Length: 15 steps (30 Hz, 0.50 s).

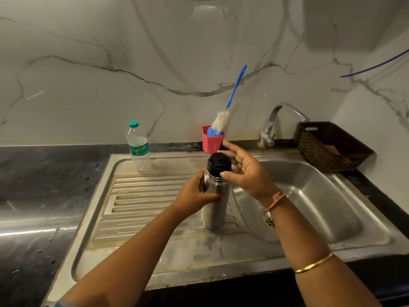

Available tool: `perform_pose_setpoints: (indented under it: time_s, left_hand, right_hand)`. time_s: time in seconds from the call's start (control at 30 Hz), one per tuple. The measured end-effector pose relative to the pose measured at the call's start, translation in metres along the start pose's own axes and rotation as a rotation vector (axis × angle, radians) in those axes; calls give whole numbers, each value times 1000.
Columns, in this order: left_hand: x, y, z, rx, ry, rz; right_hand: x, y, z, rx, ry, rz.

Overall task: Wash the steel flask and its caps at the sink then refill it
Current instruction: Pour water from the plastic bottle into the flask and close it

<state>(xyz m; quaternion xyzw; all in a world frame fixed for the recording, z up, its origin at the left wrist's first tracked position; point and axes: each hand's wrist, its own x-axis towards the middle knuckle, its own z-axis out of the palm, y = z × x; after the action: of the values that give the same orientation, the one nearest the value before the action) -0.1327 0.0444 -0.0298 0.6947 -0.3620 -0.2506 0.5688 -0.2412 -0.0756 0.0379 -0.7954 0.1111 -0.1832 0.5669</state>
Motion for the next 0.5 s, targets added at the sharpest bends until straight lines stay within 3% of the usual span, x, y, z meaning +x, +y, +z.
perform_pose_setpoints:
  time_s: [0.1,0.23,0.3,0.43,0.5]
  left_hand:
    - [1,0,1,23,-5,0]
    - [0,0,-1,7,-18,3]
    - [-1,1,-2,-5,-17,-2]
    - [-1,3,0,14,-9,-13]
    - [-1,4,2,27,-6,-27]
  right_hand:
    - [4,-1,3,-219,169,-33]
    - [5,-3,-11,51,-123,60]
    - [6,-1,-12,56,-170,38]
    - [11,0,0,-184,89,-12]
    - [12,0,-3,-192,86,-28]
